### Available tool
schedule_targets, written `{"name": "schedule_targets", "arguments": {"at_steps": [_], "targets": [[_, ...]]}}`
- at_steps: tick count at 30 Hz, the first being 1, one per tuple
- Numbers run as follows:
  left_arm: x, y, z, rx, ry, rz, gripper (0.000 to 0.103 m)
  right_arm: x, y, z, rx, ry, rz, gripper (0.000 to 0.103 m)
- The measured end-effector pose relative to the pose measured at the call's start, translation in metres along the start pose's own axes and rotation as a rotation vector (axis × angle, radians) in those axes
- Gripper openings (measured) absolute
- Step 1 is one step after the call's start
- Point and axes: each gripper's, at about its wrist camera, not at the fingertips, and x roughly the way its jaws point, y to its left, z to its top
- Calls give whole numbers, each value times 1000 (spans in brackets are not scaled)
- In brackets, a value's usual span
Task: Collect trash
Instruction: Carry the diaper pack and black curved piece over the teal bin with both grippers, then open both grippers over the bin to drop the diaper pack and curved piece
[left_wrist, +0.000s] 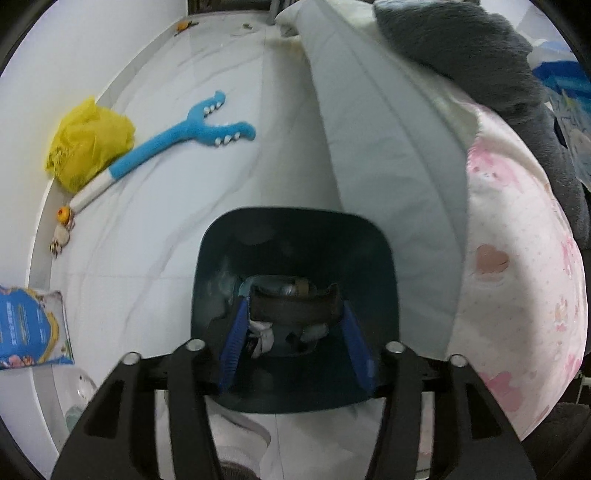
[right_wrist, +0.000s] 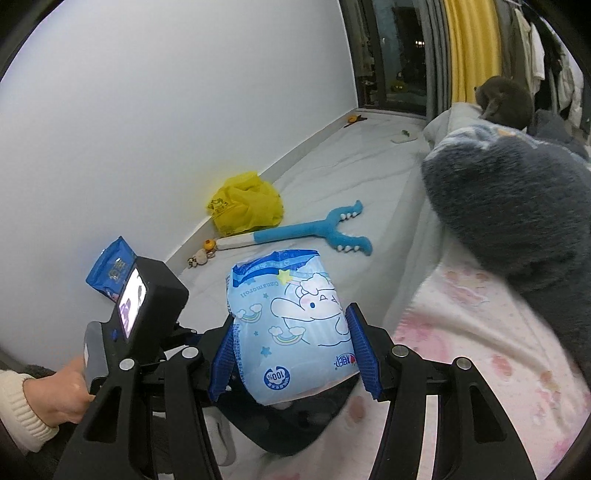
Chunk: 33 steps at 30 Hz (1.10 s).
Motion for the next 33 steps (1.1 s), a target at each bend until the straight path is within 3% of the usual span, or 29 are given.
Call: {"name": "schedule_targets", "arguments": {"at_steps": [4,11,16,24,33], "targets": [[-5,8,-3,-14,-1,-6,74,15,5,1,6,22,6,57],[-22,22,-4,-38,-49,-12,80,51,7,-2,22,94,-10,57],[-44,30,-1,-38,-145,-9,84,77,8,-9,48,161,-31,57],[-95,34,4,-38,-367,28,93,116,9,-24,85,260,-39,57],[-131,32,8,-41,-514,30,96,143,25,-46,45,357,-66,58]]}}
